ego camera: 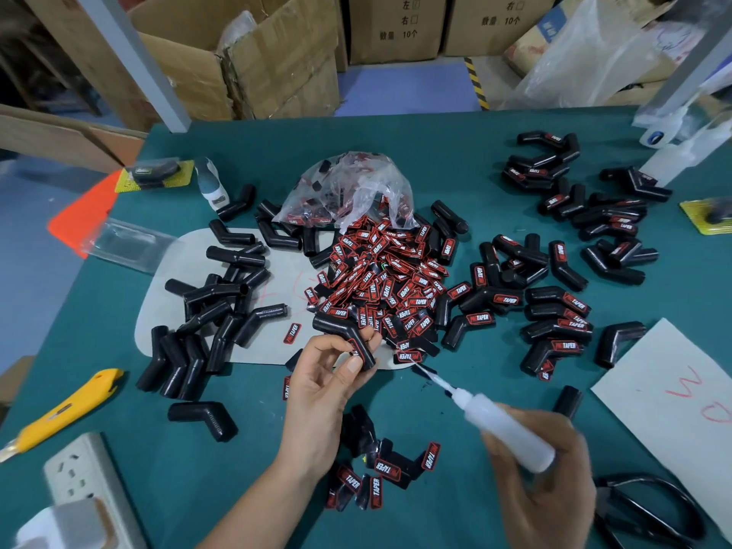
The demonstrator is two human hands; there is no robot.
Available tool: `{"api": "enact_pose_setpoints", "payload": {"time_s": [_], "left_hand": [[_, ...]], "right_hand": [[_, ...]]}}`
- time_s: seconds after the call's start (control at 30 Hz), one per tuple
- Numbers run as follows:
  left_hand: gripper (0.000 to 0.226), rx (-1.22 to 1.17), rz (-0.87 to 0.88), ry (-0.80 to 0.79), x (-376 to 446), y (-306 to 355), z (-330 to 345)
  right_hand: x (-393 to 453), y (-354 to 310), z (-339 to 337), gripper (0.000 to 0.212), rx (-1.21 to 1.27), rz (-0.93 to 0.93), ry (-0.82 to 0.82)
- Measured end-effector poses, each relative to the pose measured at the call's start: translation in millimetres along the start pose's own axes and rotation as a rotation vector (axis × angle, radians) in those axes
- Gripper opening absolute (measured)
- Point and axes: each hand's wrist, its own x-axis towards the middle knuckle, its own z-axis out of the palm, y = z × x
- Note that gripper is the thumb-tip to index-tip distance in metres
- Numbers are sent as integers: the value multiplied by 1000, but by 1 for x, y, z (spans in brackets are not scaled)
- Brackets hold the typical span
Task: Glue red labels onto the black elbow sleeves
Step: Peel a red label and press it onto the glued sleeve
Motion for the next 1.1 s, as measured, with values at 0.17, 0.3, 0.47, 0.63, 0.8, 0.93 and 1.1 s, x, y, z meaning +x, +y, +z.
{"api": "enact_pose_setpoints", "payload": {"time_s": [0.17,0.3,0.47,0.63,0.8,0.93,1.1], "left_hand": [[6,17,-7,0,-1,0,0],[7,87,-3,-1,-1,1,-2],[19,-35,-23,-13,-2,5,2],[30,-145,-57,-68,-7,6,4],[33,-190,-92,-113,-11,6,7],[37,-222,-72,-34,-3,9,9],[30,-216,5,42,9,12,19]], "right_hand": [[29,26,-8,43,-59,176,-50],[55,50,0,54,-274,142,-194],[67,61,11,48,-288,156,-242],[64,66,12,46,-301,130,-213],[56,64,8,50,-266,135,-140],[45,42,5,20,-232,-272,125],[40,-6,53,26,55,-48,-301]]}}
